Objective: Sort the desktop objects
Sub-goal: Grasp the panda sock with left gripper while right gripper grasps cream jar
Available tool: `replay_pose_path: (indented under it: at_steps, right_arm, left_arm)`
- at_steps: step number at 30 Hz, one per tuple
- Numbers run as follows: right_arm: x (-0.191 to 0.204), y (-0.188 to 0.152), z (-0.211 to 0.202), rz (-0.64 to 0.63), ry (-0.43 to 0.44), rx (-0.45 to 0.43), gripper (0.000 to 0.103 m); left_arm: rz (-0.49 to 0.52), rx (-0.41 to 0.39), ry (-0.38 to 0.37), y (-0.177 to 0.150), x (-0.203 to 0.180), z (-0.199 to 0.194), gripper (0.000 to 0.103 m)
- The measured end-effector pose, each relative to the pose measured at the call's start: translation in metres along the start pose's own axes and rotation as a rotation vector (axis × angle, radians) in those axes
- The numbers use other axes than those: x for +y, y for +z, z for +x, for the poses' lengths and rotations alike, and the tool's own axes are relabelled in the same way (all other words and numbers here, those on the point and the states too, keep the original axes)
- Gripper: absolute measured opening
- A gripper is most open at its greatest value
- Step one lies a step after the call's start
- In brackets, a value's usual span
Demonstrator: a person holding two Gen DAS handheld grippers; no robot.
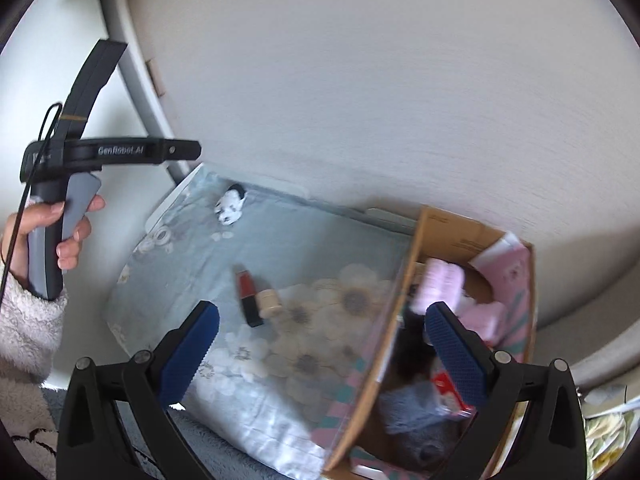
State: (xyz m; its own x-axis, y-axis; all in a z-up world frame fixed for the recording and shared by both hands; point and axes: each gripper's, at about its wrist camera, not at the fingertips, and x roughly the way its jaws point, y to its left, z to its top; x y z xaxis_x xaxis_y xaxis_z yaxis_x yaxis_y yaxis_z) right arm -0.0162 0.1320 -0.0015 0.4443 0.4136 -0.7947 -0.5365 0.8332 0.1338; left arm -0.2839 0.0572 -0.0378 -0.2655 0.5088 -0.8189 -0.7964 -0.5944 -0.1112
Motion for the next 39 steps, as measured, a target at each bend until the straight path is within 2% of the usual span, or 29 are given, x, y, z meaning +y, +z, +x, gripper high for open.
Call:
replay_pose_path:
  at_steps: [3, 9, 12, 14, 16, 19, 22, 23, 28, 33, 36, 39]
  right_arm:
    - [0.017, 0.001, 0.018, -0.033, 0.019, 0.033, 0.103]
    - [0.042, 0.001, 0.067, -0.019, 0.053, 0.12, 0.102]
    - [0.042, 0.002, 0.104, 0.027, 0.059, 0.176, 0.096]
    - [0.042, 0.002, 0.129, 0.05, 0.056, 0.215, 0.082]
    - [0.041, 0.001, 0.152, 0.072, 0.059, 0.258, 0.074]
    - [0.039, -0.002, 0.177, 0.104, 0.049, 0.306, 0.072]
    - [0.039, -0.005, 0.189, 0.132, 0.05, 0.326, 0.071]
    - [0.04, -0.007, 0.192, 0.096, 0.061, 0.336, 0.07]
    - [0.036, -0.013, 0.203, 0.132, 0.06, 0.363, 0.058]
    - [0.029, -0.017, 0.208, 0.173, 0.07, 0.369, 0.057]
    - [0.028, -0.016, 0.209, 0.173, 0.073, 0.359, 0.056]
    - [0.028, -0.014, 0.212, 0.173, 0.078, 0.357, 0.046]
  left_arm:
    - [-0.049, 0.023, 0.007, -0.007, 0.018, 0.01, 0.103]
    - [-0.057, 0.081, 0.0, -0.014, 0.042, 0.049, 0.103]
    - [-0.066, 0.126, 0.004, -0.014, 0.051, 0.081, 0.103]
    - [-0.077, 0.151, -0.009, -0.015, 0.057, 0.103, 0.101]
    - [-0.079, 0.168, -0.015, -0.015, 0.06, 0.122, 0.101]
    - [-0.069, 0.183, -0.012, -0.014, 0.062, 0.145, 0.1]
    - [-0.064, 0.2, -0.013, -0.014, 0.063, 0.162, 0.1]
    - [-0.064, 0.204, -0.012, -0.015, 0.063, 0.166, 0.1]
    - [-0.075, 0.224, -0.024, -0.017, 0.065, 0.182, 0.096]
    - [-0.074, 0.23, -0.014, -0.019, 0.062, 0.189, 0.091]
    - [-0.076, 0.241, -0.017, -0.021, 0.061, 0.195, 0.083]
    - [-0.079, 0.25, -0.011, -0.024, 0.06, 0.2, 0.076]
